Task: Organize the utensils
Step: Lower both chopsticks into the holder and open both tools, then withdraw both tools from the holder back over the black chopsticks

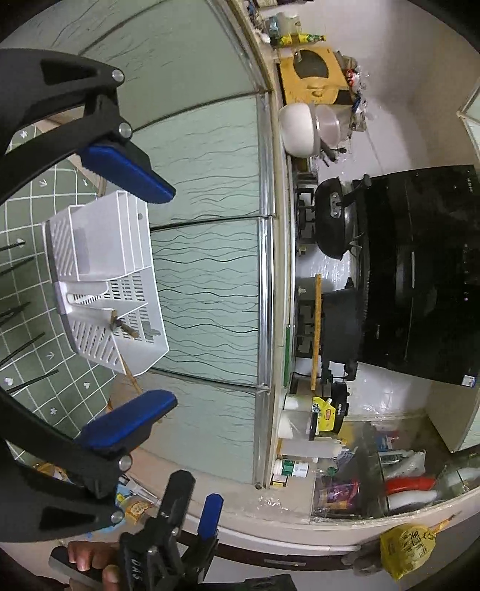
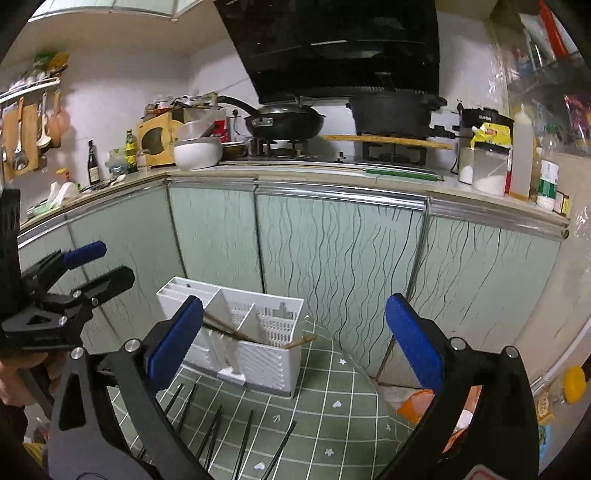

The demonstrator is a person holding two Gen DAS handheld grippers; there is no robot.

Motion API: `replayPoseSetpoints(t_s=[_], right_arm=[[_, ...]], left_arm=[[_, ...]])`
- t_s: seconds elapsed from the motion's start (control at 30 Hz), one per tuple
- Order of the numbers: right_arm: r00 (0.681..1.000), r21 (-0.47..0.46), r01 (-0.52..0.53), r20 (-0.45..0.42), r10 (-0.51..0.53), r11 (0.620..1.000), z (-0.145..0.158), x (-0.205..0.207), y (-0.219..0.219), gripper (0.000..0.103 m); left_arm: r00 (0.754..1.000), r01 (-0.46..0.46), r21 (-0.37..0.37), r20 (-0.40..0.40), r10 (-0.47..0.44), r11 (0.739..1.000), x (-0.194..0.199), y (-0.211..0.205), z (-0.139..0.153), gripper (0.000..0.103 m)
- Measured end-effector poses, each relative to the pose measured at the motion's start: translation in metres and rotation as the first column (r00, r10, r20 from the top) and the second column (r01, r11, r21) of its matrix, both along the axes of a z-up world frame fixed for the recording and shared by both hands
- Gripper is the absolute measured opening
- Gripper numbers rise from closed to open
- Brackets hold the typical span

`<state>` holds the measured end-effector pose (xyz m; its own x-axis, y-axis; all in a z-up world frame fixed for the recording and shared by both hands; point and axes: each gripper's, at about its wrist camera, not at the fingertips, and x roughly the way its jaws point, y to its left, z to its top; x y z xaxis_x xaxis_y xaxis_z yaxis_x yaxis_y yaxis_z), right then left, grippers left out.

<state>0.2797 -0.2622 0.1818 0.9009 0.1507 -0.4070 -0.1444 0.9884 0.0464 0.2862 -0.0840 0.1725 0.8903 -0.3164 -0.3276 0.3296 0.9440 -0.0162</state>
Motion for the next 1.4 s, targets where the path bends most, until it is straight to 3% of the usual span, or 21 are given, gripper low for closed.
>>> replayPoseSetpoints(t_s=[0.57, 1.13, 1.4], right_arm=[[1.0, 0.02, 0.024, 0.01, -0.024, 1.0, -0.013, -0.08, 0.014, 0.095], [0.998, -0.069, 0.062, 0.011, -0.061, 0.996, -0.063, -0.131, 0.024, 0.095], [0.997, -0.076, 0.075, -0.024, -0.077, 0.994, -0.102, -0.136, 0.024, 0.095]], left_arm=[[0.998, -0.052, 0.006, 0.045, 0.052, 0.999, -0.096, 0.028, 0.006, 0.098], [0.981, -0.195, 0.038, 0.011, 0.194, 0.98, -0.143, 0.051, -0.044, 0.098], [0.983, -0.184, 0.028, -0.001, 0.184, 0.983, -0.157, 0.059, -0.074, 0.098]])
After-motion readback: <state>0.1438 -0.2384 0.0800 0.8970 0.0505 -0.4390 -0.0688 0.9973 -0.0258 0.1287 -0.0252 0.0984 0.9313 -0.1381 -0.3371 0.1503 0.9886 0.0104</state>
